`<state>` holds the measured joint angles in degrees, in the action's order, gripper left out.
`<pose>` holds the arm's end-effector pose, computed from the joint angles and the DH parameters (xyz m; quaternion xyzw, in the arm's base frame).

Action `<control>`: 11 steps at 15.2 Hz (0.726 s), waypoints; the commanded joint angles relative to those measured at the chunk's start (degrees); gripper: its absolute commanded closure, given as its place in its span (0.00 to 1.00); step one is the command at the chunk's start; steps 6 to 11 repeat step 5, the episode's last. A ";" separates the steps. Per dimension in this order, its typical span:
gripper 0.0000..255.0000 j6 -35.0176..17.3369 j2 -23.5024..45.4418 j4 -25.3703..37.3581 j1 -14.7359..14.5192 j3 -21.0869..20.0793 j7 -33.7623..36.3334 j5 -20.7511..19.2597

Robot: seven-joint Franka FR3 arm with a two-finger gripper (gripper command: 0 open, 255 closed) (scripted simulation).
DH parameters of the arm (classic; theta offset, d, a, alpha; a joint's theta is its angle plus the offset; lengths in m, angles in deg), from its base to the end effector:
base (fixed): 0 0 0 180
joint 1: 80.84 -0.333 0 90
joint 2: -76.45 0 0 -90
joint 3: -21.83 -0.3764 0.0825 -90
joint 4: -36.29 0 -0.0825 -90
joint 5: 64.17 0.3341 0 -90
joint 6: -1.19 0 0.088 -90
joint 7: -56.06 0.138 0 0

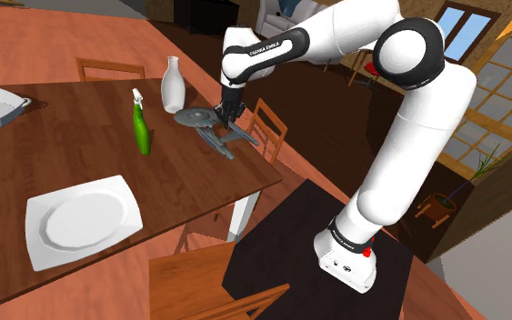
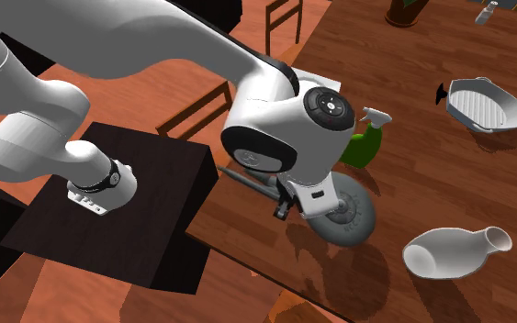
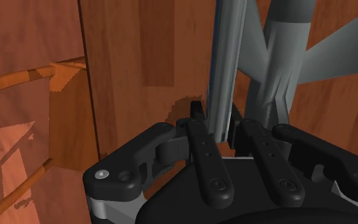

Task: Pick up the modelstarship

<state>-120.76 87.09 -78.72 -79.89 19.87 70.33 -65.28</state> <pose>0.5490 0.0075 0.4167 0.9934 -0.1102 -0.0313 0.0091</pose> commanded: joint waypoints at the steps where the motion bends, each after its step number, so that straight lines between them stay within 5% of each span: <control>1: 1.00 1.24 -0.79 0.52 0.04 0.01 -0.09 0.05; 11: 1.00 2.76 -1.52 1.30 0.04 0.00 -0.13 0.10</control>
